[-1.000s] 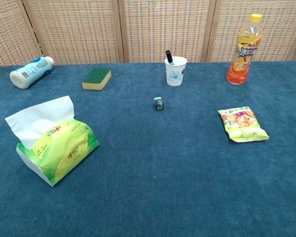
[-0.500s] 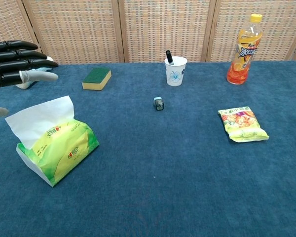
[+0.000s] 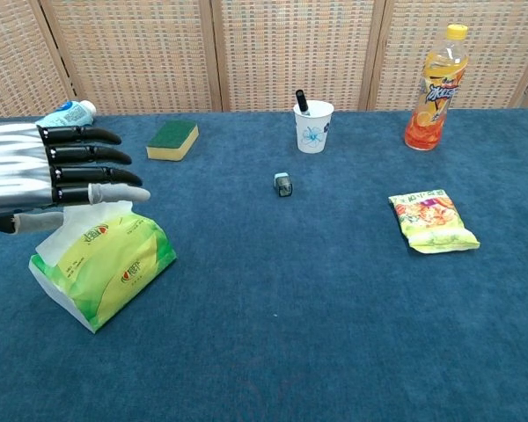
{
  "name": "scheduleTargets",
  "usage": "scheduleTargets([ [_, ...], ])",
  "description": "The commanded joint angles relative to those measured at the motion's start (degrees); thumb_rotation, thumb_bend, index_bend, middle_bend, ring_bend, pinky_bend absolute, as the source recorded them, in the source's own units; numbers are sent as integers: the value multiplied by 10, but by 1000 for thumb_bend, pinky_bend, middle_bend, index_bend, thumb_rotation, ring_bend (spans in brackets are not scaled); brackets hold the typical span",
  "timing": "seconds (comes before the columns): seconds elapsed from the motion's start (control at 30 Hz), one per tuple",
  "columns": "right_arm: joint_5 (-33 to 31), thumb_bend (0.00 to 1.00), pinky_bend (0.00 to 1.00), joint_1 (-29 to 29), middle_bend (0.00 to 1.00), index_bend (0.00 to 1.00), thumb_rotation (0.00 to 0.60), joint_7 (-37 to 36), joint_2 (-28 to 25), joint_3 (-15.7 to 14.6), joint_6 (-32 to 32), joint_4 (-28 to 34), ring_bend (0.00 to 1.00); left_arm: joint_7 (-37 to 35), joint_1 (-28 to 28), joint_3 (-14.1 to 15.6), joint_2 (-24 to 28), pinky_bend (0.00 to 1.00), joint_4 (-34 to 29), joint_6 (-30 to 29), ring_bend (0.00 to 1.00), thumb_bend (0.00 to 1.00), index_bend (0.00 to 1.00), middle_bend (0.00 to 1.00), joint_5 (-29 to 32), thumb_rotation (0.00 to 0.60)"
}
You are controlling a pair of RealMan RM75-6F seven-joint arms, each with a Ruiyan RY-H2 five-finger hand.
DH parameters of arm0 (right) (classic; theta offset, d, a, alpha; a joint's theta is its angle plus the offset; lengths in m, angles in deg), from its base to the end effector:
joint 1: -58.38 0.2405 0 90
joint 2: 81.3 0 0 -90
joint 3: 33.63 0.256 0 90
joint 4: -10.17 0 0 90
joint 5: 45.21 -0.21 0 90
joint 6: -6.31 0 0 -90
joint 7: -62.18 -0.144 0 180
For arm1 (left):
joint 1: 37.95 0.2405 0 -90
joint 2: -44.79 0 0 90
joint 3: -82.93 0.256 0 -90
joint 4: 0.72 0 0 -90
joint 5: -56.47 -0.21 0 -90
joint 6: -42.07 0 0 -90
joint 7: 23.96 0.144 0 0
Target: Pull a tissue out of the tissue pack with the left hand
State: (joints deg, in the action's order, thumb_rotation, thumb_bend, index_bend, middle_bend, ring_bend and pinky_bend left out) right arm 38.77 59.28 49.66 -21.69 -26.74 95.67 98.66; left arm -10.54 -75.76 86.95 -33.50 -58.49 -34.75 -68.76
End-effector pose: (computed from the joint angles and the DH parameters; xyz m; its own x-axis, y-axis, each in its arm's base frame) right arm -0.3333 -0.1727 0.2145 0.3255 0.1347 0.9359 -0.9454 0.0663 0.3192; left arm -0.2270 0.2987 0.0542 0.7551 -0.4702 0.4569 -0.0775 -0.7560 -0.6499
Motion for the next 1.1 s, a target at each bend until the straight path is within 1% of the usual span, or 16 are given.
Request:
scheduleTargets([
  [0.03, 0, 0, 0, 0, 0, 24, 600, -3, -1, 0, 0, 0, 0, -4, -6, 12, -12, 279, 15, -4, 350, 500, 769, 423, 3, 600],
  [0.1, 0, 0, 0, 0, 0, 24, 600, -6, -1, 0, -1, -1, 0, -1, -7, 17, -14, 308, 20, -4, 384, 500, 820, 458, 4, 600],
  [0.17, 0, 0, 0, 0, 0, 24, 600, -8, -2, 0, -1, -1, 0, 2, -7, 21, -15, 322, 22, -5, 401, 500, 842, 479, 7, 600],
  [0.3, 0, 0, 0, 0, 0, 25, 600, -11, -2, 0, -1, -2, 0, 13, -9, 28, -12, 335, 25, -12, 421, 502, 855, 509, 7, 600],
  [0.43, 1, 0, 0, 0, 0, 24, 600, -11, -2, 0, -1, -1, 0, 19, -10, 29, -10, 337, 31, -27, 424, 502, 858, 515, 9, 600],
  [0.57, 3, 0, 0, 0, 0, 24, 600, -9, -2, -1, -1, -1, 0, 16, -9, 5, -5, 337, 30, -60, 424, 502, 858, 515, 35, 600],
  [0.63, 3, 0, 0, 0, 0, 24, 600, -8, -2, -1, -1, 0, 0, 10, -12, -15, 0, 337, 28, -74, 424, 503, 858, 515, 56, 600],
  [0.73, 4, 0, 0, 0, 0, 24, 600, -6, -2, -2, -1, 1, 0, -23, -17, -63, 10, 338, 31, -84, 424, 502, 858, 515, 120, 600],
  [0.8, 5, 0, 0, 0, 0, 24, 600, -5, -1, -2, -1, 1, 0, -44, -18, -88, 14, 338, 39, -80, 423, 500, 858, 515, 160, 600],
  [0.83, 5, 0, 0, 0, 0, 24, 600, -4, -1, -2, -1, 1, 0, -52, -19, -95, 15, 338, 42, -78, 423, 499, 858, 515, 174, 600],
  [0.9, 4, 0, 0, 1, 0, 24, 600, -5, -1, -2, -3, 1, 0, -76, -14, -122, 16, 337, 55, -70, 424, 494, 858, 515, 224, 600],
  [1.0, 1, 0, 0, 3, 0, 24, 600, -6, -1, -2, -7, -1, 0, -106, -5, -137, 7, 338, 77, -62, 424, 487, 858, 515, 267, 600],
  [1.1, 0, 0, 0, 4, 0, 24, 600, -8, -2, -1, -9, -2, 0, -141, 5, -135, -13, 338, 95, -53, 424, 476, 858, 515, 292, 600],
])
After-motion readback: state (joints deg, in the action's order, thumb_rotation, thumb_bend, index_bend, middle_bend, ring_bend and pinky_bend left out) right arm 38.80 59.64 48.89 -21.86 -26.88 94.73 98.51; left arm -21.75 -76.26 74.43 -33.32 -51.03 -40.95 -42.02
